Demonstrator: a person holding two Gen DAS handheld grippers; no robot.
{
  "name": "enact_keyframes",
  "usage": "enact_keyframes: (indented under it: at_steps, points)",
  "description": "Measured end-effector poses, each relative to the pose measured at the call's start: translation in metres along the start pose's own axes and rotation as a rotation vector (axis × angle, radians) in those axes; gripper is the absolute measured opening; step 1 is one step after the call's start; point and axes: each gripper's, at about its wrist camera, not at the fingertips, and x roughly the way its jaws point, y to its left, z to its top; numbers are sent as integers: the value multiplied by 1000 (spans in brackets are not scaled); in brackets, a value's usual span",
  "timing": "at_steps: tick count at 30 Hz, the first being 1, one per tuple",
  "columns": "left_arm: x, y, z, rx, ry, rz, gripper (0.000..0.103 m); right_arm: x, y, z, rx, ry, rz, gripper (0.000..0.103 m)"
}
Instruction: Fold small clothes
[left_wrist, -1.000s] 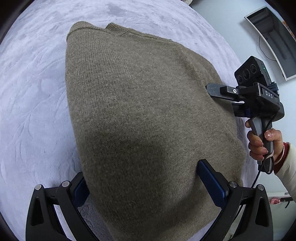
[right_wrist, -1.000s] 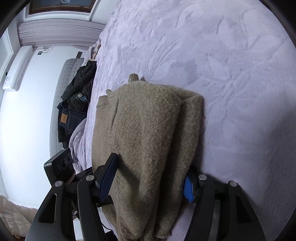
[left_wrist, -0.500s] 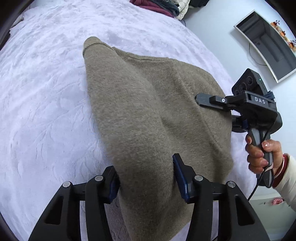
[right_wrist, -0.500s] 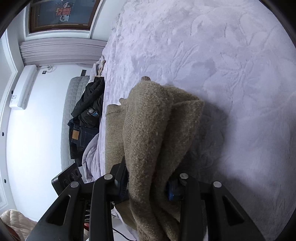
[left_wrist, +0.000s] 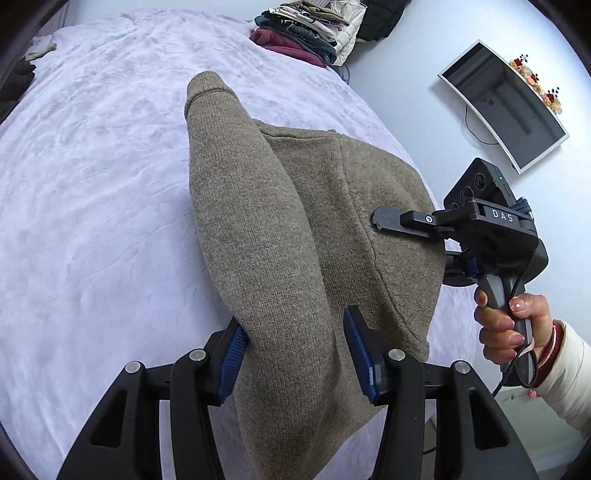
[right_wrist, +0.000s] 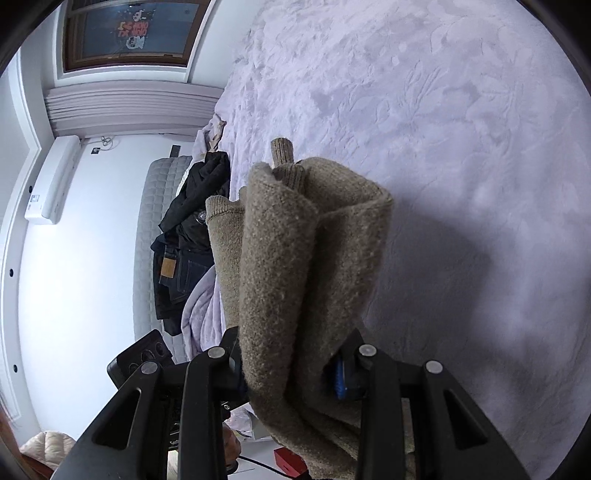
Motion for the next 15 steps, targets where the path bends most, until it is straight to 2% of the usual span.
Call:
enact_keyframes:
  at_steps: [4, 9, 13, 15]
  points:
    - [-33, 5, -21, 5, 7, 7, 53, 8, 18, -24, 4, 23, 16, 35]
    - [-61, 12, -53, -18, 13, 69, 53, 41, 34, -52, 12, 89, 51, 35]
    - [-56, 36, -75, -58, 47, 137, 53, 78, 34, -61, -10, 139, 35, 35]
    - [-47, 50, -82, -84, 56, 173, 53, 98, 28, -60, -21, 159, 0, 35]
